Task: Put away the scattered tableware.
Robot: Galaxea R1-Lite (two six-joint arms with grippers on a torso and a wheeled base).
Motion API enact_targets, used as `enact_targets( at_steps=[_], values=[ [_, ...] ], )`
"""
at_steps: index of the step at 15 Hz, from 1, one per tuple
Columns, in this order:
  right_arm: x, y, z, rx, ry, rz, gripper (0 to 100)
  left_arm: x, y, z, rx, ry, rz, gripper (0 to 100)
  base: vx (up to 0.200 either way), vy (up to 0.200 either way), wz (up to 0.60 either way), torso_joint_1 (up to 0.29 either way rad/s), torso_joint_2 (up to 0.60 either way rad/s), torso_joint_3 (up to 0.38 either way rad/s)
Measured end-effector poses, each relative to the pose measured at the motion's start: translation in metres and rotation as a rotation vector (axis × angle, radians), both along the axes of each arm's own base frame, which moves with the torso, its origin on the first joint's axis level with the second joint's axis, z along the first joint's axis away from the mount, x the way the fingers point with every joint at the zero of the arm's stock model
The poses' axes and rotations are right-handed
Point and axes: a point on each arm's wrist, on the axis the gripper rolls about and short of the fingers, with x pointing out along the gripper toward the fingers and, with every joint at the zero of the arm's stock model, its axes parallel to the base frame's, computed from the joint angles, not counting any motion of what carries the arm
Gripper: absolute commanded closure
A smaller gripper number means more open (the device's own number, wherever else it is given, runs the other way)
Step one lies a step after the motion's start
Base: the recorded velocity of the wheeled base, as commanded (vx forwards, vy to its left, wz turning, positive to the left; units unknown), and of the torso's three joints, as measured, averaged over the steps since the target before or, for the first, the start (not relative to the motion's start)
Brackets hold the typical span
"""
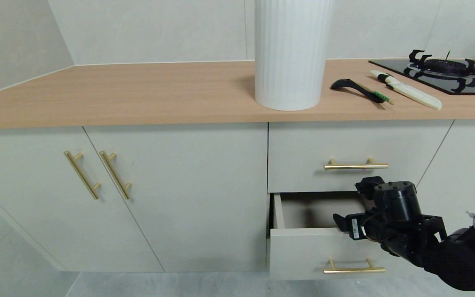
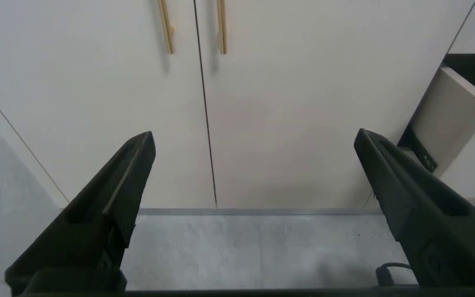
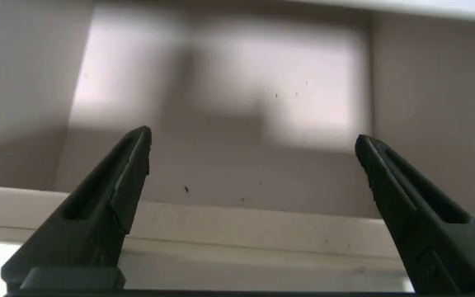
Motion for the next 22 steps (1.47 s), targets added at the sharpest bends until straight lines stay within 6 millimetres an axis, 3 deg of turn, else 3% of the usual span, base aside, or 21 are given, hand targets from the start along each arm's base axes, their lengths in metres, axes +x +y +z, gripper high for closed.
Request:
enact_targets(
  at_steps=[9,14,22],
  values=[
    [-0.029,-0.009,0.021,-0.041,0.204,0.063,0,0.0,0.0,0.0,0.0,0.0,0.0,0,0.0,0.0,0.0,0.0,0.0,0.0],
    [-0.047,-0.013,0.033,-0.085,0.442,0.111,0,0.0,0.0,0.0,0.0,0.0,0.0,0,0.0,0.0,0.0,0.0,0.0,0.0],
    [-0.07,-0.013,0.034,-0.226,0.671,0.182,0,0.0,0.0,0.0,0.001,0.0,0.0,0,0.0,0.0,0.0,0.0,0.0,0.0]
  ],
)
